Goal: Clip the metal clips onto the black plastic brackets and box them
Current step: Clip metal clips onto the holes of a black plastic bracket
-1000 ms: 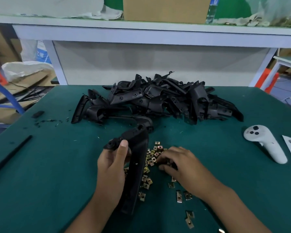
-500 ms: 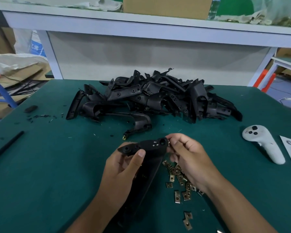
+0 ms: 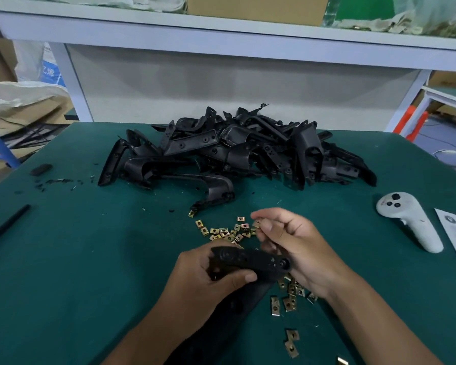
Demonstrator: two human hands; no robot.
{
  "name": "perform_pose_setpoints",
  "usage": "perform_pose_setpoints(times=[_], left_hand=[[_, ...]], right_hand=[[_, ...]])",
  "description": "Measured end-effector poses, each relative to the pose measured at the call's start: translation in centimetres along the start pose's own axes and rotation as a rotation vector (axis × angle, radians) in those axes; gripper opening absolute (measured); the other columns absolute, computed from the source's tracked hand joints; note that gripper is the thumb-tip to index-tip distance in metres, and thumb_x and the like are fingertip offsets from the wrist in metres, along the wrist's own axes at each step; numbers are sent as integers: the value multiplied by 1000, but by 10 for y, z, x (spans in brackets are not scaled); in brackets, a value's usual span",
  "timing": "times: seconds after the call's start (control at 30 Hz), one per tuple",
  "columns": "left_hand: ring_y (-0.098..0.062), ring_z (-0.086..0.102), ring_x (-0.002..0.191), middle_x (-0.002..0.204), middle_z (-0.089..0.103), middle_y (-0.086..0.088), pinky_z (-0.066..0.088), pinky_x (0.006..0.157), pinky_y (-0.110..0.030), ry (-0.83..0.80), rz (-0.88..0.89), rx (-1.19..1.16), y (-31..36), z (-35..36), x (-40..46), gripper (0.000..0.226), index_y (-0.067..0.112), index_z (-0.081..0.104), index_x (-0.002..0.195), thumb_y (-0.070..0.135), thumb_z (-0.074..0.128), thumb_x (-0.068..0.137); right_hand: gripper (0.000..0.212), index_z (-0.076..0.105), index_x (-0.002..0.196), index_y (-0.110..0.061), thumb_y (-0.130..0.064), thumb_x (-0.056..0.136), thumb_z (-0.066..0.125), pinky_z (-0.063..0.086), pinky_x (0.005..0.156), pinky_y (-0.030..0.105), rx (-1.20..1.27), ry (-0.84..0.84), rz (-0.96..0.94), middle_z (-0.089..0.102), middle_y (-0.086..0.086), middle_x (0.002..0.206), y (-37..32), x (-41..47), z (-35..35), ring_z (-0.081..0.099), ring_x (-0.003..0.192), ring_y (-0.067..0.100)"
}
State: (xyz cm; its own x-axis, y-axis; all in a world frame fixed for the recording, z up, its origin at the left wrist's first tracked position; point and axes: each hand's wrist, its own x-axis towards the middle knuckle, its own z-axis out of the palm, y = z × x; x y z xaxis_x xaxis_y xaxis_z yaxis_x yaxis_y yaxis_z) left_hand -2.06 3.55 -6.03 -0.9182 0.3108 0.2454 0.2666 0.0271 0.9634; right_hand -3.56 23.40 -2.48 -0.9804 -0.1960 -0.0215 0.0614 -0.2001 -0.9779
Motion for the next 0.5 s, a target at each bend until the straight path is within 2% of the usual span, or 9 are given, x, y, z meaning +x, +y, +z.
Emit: perform_pose_setpoints(times=[0.1,0.17,0.3,0.4,0.5], left_hand=[[-2,73,81,87,79,9,52,70,-14,-24,4,-36,-3,1,-1,19,34,80,92,42,82,76],[-1,72,81,89,79,9,53,70,-15,-36,1,-53,-4,1,-1,20,35,81,94,43,81,76],[-1,63,70,80,76,15,51,64,-22,-79,11,37,-5,2,-3,23,40,80,96,56,75,79],[1,57,66,72,70,21,47,59,-23,-84,31,94,-5,2,-4,20,44,78,95,56,70,82],[1,59,65,73,71,19,49,58,-26,-123,59,131,-4,4,-4,15,50,77,95,55,69,83]], right_hand=[[28,77,84,-25,-49,72,84,49,62,16,-22,-59,21,65,-7,75,-1,-2,0,60,71,4],[30,74,80,-27,-54,71,84,48,61,16,-84,-109,42,64,-9,75,-2,-4,1,59,70,5],[21,72,74,-27,-47,73,77,49,62,16,-188,-146,87,64,-4,79,-6,-6,4,60,70,5],[19,73,73,-30,-48,76,74,50,68,18,-217,-172,110,68,0,87,-8,-7,7,63,78,8],[13,73,73,-30,-39,83,73,50,71,18,-239,-184,121,70,-3,88,-7,-7,5,65,80,7]])
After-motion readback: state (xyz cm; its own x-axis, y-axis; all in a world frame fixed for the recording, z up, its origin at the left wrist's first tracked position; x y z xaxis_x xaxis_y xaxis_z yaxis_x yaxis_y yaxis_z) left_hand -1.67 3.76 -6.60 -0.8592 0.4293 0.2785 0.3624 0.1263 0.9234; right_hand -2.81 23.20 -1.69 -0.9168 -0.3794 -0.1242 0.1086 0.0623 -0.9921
